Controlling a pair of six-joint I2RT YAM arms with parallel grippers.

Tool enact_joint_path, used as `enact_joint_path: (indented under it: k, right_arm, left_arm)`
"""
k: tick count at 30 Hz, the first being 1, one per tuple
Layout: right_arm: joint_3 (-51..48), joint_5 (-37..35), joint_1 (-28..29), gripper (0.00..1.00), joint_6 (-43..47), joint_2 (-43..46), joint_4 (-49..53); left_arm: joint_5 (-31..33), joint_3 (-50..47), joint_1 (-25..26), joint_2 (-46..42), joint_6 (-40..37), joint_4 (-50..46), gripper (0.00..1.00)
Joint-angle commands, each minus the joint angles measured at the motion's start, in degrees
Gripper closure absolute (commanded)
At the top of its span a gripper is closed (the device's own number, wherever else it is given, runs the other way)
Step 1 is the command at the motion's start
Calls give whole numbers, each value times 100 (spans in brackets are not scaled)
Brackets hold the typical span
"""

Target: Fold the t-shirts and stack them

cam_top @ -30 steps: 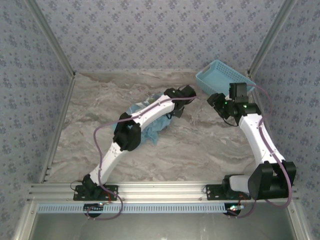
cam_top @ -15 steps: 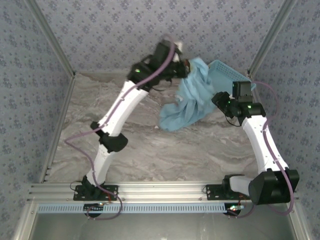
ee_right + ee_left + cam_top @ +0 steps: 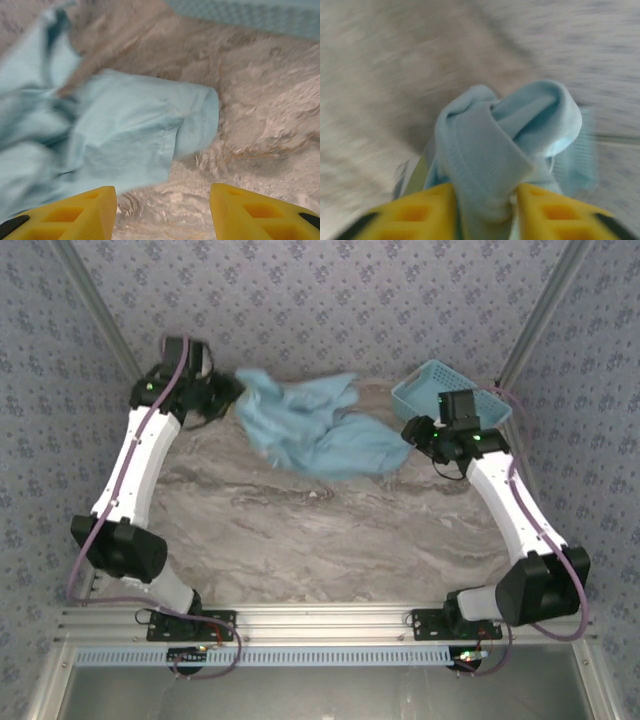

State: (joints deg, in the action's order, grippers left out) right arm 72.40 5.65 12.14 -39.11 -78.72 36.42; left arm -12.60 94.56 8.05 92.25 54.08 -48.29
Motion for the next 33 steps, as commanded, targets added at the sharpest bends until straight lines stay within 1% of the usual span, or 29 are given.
enact_joint_path:
  k: [1, 3, 5, 7, 9, 12, 13, 14, 16, 18, 19, 21, 22, 24, 26, 27, 29, 31, 32, 33]
  right_arm:
    - [-244, 203, 329, 46, 35, -161, 36]
    - [-510, 371, 503, 45, -85, -274, -162]
    - [-730, 543, 609, 46, -250, -428, -449]
    - [-860, 749, 644, 46, -397, -644, -746]
    - [-853, 906, 649, 46, -546, -905, -1065]
    - [-823, 1009, 588, 46, -850, -1302, -1556]
    - [-824, 1074, 534, 46, -996, -1427, -1786]
    - [-812, 1102, 495, 46, -1073, -1552, -1953]
    - [-691, 1115, 424, 47, -1189, -1822, -2139]
    - [-522, 1131, 386, 47, -1200, -2059, -2155]
    - [-462, 1144, 359, 47, -1220, -2157, -2153]
    - [-463, 1173, 311, 47, -1289, -2298, -2185]
    - [-264, 1164, 289, 47, -1322, -2351, -2207]
    - [-235, 1142, 255, 48, -1367, -2402, -2202]
    - [-226, 1128, 216, 48, -1378, -2397, -2201]
    - [-226, 1117, 194, 47, -1384, -2386, -2190]
    - [-243, 1115, 170, 48, -1387, -2356, -2151]
    - [-285, 1106, 141, 48, -1375, -2302, -2096]
    - [-317, 1109, 126, 48, -1382, -2275, -2088]
    - [-350, 1105, 121, 49, -1383, -2234, -2058]
  left_arm:
    - [-226, -1480, -825, -9, -90, 412, 34]
    - [-153, -1749, -997, 8, -439, 263, 34]
    - [118, -1823, -848, -117, -637, 19, 34]
    - [157, -2008, -532, -329, -554, 29, 33]
    - [-20, -2252, -88, -467, -184, 314, 33]
    - [-205, -2478, 528, -409, 664, 901, 33]
    - [-184, -2495, 692, -328, 973, 1259, 32]
    - [-129, -2480, 809, -238, 1222, 1421, 29]
    - [-63, -2430, 961, 47, 1946, 1754, 28]
    - [-62, -2340, 1070, 346, 2490, 2152, 28]
    - [-50, -2177, 1120, 532, 2702, 2239, 26]
    - [-63, -1785, 1212, 936, 2952, 2215, 25]
    - [-87, -1580, 1252, 1152, 3075, 2113, 25]
    - [-164, -1248, 1333, 1525, 3176, 2079, 25]
    - [-181, -889, 1382, 1861, 3166, 1760, 28]
    - [-179, -764, 1383, 2001, 3181, 1642, 32]
    - [-193, -730, 1379, 2124, 3246, 1777, 48]
    - [-255, -593, 1366, 2196, 3190, 1773, 80]
    - [-281, -498, 1356, 2202, 3114, 1660, 93]
    - [-284, -412, 1348, 2149, 3008, 1493, 100]
